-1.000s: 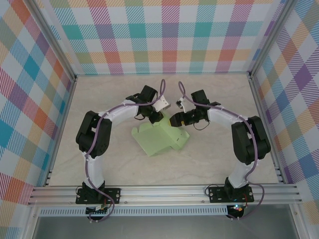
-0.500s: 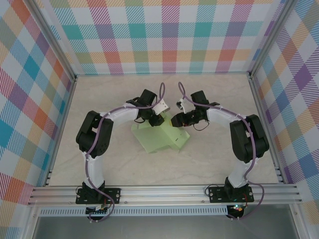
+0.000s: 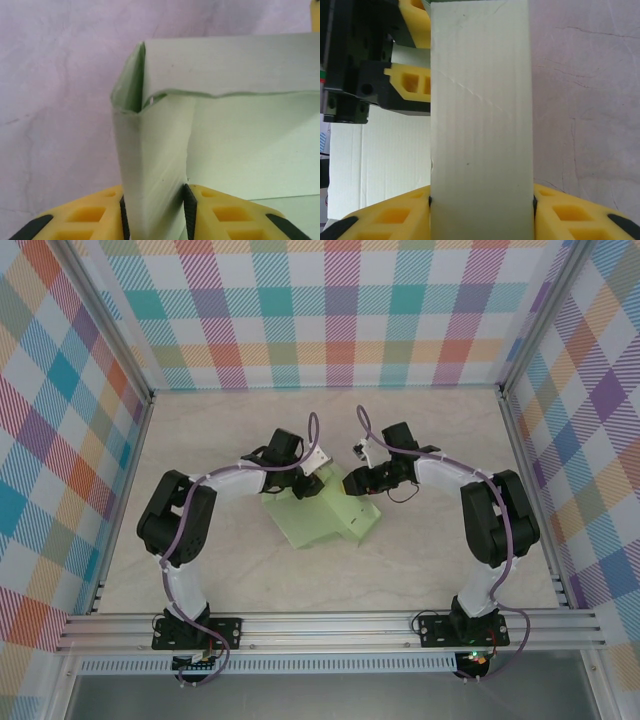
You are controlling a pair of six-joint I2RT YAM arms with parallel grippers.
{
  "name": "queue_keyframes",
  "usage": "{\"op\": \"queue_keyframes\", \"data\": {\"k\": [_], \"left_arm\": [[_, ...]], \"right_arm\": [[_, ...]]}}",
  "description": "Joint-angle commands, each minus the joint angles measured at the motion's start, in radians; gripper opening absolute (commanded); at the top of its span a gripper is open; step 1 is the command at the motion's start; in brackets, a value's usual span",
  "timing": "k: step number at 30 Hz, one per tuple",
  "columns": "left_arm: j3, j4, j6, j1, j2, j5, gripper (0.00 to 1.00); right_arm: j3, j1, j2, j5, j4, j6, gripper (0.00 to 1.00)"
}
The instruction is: Fold the paper box
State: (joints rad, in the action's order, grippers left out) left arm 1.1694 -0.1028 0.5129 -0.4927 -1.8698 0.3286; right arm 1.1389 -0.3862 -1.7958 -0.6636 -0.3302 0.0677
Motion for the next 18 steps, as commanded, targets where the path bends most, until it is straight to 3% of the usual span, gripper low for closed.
{"op": "queue_keyframes", "data": {"k": [1, 7, 12, 18], "left_arm": [[-0.016, 0.084, 0.01, 0.016, 0.028, 0.024, 0.3], [0.024, 0.069, 0.041, 0.016, -0.008, 0.075, 0.18], [0.038, 0.062, 0.055, 0.016, -0.02, 0.112, 0.26], [-0.003, 0.104, 0.057, 0.016, 0.033, 0.146, 0.23]], "right_arm": [[0.012, 0.0, -0.002, -0.033, -0.006, -0.003, 0.44], [0.012, 0.0, 0.001, -0.058, 0.006, 0.014, 0.44], [0.008, 0.009, 0.025, -0.109, 0.027, 0.037, 0.43], [0.006, 0.043, 0.061, -0.174, 0.013, 0.046, 0.41]]}}
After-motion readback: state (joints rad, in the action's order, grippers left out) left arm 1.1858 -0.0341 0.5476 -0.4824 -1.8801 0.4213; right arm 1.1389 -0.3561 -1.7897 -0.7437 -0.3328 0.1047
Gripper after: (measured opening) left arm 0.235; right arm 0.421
